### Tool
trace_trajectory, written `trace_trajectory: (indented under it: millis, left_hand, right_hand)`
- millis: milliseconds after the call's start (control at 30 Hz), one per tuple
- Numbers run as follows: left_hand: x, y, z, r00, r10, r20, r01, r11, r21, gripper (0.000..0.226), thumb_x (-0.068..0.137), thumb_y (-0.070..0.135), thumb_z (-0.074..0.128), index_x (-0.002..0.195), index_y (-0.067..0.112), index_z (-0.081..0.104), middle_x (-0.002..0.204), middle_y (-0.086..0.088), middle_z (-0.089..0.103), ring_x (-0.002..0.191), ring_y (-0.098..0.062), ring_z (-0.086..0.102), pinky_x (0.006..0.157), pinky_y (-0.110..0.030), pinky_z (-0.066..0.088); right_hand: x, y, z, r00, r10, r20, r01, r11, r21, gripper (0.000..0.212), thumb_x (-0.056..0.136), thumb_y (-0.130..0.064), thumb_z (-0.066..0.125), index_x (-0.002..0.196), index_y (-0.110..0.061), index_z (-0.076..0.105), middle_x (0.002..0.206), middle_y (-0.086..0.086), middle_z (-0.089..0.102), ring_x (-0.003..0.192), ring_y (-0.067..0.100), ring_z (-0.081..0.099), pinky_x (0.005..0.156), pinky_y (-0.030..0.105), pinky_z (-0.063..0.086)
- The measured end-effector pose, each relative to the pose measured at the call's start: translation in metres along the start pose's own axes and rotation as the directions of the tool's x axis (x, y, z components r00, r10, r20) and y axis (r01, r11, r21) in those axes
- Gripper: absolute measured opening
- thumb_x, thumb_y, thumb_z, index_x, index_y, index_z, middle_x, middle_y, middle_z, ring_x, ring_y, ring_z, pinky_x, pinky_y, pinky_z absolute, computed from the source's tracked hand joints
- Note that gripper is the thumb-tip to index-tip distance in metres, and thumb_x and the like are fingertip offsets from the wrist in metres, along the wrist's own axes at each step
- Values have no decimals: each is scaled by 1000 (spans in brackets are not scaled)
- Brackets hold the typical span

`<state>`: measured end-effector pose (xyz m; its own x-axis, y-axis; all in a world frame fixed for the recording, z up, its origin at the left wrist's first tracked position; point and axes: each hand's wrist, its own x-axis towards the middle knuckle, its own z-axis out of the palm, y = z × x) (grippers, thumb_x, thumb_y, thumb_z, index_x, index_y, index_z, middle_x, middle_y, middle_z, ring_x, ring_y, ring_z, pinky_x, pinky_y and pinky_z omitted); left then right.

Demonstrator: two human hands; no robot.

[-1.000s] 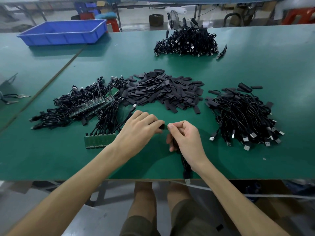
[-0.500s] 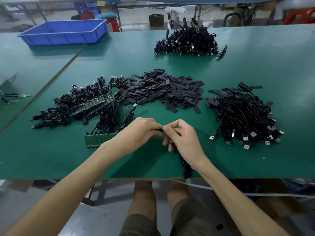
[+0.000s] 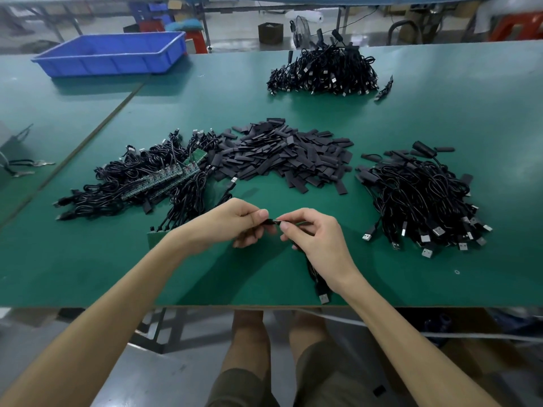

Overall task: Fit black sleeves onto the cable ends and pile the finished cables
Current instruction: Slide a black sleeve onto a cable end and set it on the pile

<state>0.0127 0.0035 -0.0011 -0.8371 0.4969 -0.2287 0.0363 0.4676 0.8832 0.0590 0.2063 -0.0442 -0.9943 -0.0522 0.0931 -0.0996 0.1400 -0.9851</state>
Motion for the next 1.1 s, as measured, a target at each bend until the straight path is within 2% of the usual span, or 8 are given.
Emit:
trace_trajectory:
  millis: [67, 200, 300, 400, 700, 800, 900, 1100]
  left_hand:
    - [-2, 1, -2, 999, -16, 36, 17, 1000, -18, 37, 107, 29, 48, 87, 18, 76, 65, 1, 57, 54, -13, 49, 46, -19, 37]
    - [-3, 5, -1, 995, -21, 100, 21, 1000, -3, 45, 107, 29, 49, 69, 32, 73, 58, 10, 55, 51, -7, 46, 48, -17, 35]
    - [-4, 4, 2, 988, -30, 152, 41, 997, -67, 44, 107, 28, 50, 70, 28, 73, 62, 10, 52, 53, -6, 42, 50, -16, 32]
    - [-4, 0, 1, 986, -49, 159, 70, 989, -131, 33, 105, 28, 53, 79, 16, 70, 72, -2, 49, 57, -10, 40, 55, -23, 28]
    - [-5, -4, -1, 983, -75, 169, 103, 981, -162, 24, 101, 25, 61, 85, 15, 76, 73, -3, 54, 57, -8, 45, 54, -21, 30]
    - [-6, -7, -1, 981, -77, 179, 108, 980, -169, 27, 101, 26, 61, 81, 19, 78, 65, -1, 54, 54, -7, 44, 49, -17, 31]
    - [-5, -8, -1, 980, -78, 181, 109, 979, -171, 26, 99, 31, 63, 82, 20, 79, 72, -4, 53, 55, -7, 43, 51, -17, 32]
    - [-3, -8, -3, 978, -101, 184, 130, 980, -152, 35, 102, 40, 57, 86, 16, 78, 74, 0, 57, 55, -7, 44, 53, -17, 33]
  right_hand:
    - [0, 0, 0, 1000, -1, -5, 1, 1000, 4, 7, 95, -9, 72, 98, -14, 77, 86, 3, 78, 80, 14, 76, 68, 32, 59]
    - [0, 1, 0, 1000, 4, 16, -4, 1000, 7, 9, 93, -10, 74, 97, -15, 80, 83, 1, 79, 78, 15, 76, 67, 30, 59]
    - [0, 3, 0, 1000, -4, 30, 4, 1000, 5, 10, 93, -11, 76, 95, -19, 81, 82, -1, 79, 76, 15, 75, 65, 26, 57]
    - [0, 4, 0, 999, -11, 37, 11, 1000, -7, 9, 92, -11, 77, 96, -18, 81, 81, -2, 79, 73, 14, 74, 64, 24, 56]
    - [1, 6, -1, 999, -12, 39, 13, 1000, -24, 10, 91, -9, 78, 99, -14, 81, 83, 1, 79, 69, 17, 74, 65, 25, 57]
    - [1, 6, 0, 998, -29, 51, 31, 998, -45, 10, 90, -8, 78, 99, -11, 81, 84, 3, 79, 69, 20, 74, 68, 30, 60]
    - [1, 7, 0, 997, -35, 69, 39, 998, -55, 9, 90, -8, 79, 98, -11, 80, 83, 2, 79, 67, 20, 73, 70, 33, 60]
    - [1, 6, -1, 995, -42, 86, 44, 999, -21, 10, 91, -9, 78, 100, -11, 80, 81, 0, 79, 66, 15, 73, 66, 23, 55]
